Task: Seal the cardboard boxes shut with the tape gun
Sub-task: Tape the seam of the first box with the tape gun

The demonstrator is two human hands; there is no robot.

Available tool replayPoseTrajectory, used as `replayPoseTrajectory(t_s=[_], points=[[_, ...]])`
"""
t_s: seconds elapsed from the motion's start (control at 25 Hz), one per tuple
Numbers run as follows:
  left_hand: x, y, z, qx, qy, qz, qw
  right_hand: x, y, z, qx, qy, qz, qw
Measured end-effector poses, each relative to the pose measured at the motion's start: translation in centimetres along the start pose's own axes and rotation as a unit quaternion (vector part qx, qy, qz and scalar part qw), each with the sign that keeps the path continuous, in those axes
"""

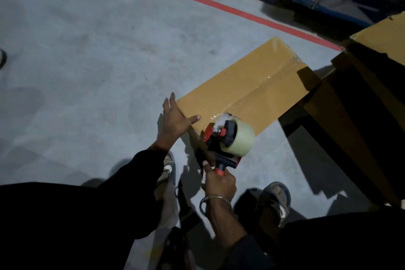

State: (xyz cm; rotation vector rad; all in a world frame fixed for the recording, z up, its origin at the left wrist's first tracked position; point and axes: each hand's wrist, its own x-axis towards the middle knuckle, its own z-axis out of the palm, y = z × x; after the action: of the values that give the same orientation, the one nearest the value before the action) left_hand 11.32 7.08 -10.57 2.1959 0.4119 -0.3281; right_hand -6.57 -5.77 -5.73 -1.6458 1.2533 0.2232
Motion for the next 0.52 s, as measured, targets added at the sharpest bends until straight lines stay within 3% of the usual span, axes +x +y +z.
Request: replayPoseTrajectory(t_s=[0.08,0.12,0.16,0.2,0.28,0.32,0.4,0.52], points=[[-1.3,-0.2,-2.1,0.051,0.084,0.042,0.994,-0.1,-0.2,0.1,0.022,-0.03,0.004,0.999],[-1.6,-0.4,-3.0,0.058,0.068,0.028,0.996,-0.6,-0.7,0.0,0.035,-0.049,-0.004,0.998],[-2.2,-0.3,-4.0,0.036,-0.011,-0.006,0.999,-1.3,-1.6,-0.6,0.046,-0.065,-0.016,0.997],[-2.9,0.0,-4.5,-0.005,-0.142,-0.067,0.988,-2.0,-2.6,-1.3,0.061,-0.084,-0.023,0.994],[-4.7,1.1,-5.1,-0.099,-0.406,-0.205,0.885,-2.7,-4.4,-2.8,0.058,-0.133,-0.037,0.989],[-5.8,1.7,-5.4,-0.142,-0.477,-0.238,0.834,-3.2,-5.3,-3.7,0.044,-0.148,-0.053,0.987],[-7.1,3.1,-5.9,-0.22,-0.496,-0.254,0.801,-4.0,-6.8,-5.2,0.025,-0.159,-0.101,0.982],[-7.5,5.5,-7.6,-0.311,-0.436,-0.254,0.806,-4.5,-8.1,-6.7,-0.004,-0.151,-0.15,0.977]])
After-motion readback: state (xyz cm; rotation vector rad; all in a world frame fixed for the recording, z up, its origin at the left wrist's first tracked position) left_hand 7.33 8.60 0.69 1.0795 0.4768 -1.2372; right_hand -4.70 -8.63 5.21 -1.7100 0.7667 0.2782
